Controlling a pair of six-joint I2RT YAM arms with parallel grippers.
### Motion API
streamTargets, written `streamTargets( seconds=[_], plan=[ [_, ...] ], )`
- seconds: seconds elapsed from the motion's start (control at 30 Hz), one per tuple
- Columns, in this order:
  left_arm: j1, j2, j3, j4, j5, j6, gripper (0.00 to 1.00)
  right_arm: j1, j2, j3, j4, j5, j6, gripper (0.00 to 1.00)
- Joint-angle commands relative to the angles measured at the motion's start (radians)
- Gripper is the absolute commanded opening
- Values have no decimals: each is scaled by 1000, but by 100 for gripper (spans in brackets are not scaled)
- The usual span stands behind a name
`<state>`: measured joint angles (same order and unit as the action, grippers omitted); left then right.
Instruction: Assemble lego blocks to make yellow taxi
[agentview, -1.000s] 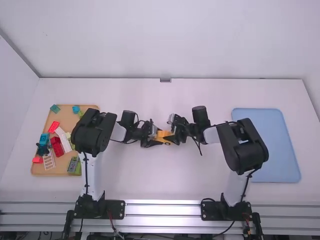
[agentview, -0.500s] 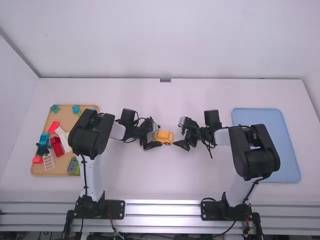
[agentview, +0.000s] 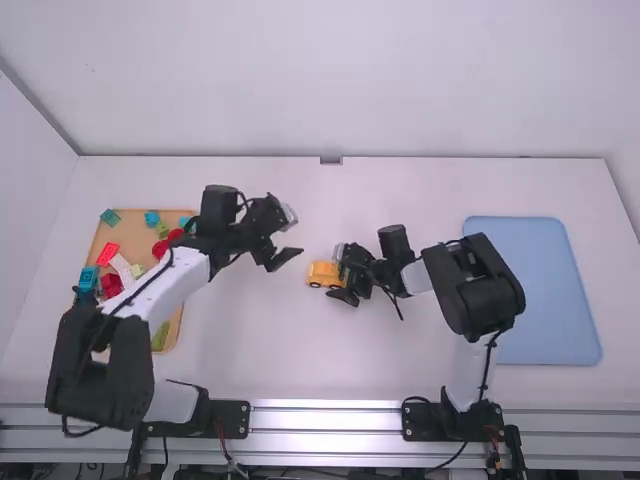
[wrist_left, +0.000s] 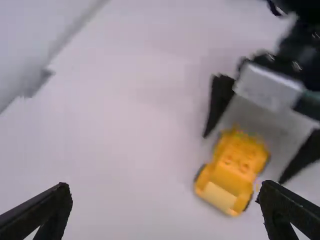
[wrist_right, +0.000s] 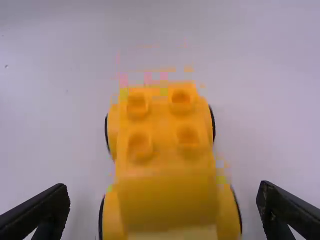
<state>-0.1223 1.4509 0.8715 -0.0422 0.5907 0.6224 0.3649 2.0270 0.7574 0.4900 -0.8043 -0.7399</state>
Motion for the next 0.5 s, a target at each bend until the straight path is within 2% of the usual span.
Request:
streamTargets(
  seconds=[0.0,0.17,0.47],
  plan=[
    [41,-80,0,-15,-121,-299,99,42,8,39,0,66,21,99],
    [84,-173,-2,-50,-173,-417,99,92,8,74,-42,151,40,97],
    [93,-217,-2,-63,-161,-432,99,120,8,106,-132,248,41,65]
  ],
)
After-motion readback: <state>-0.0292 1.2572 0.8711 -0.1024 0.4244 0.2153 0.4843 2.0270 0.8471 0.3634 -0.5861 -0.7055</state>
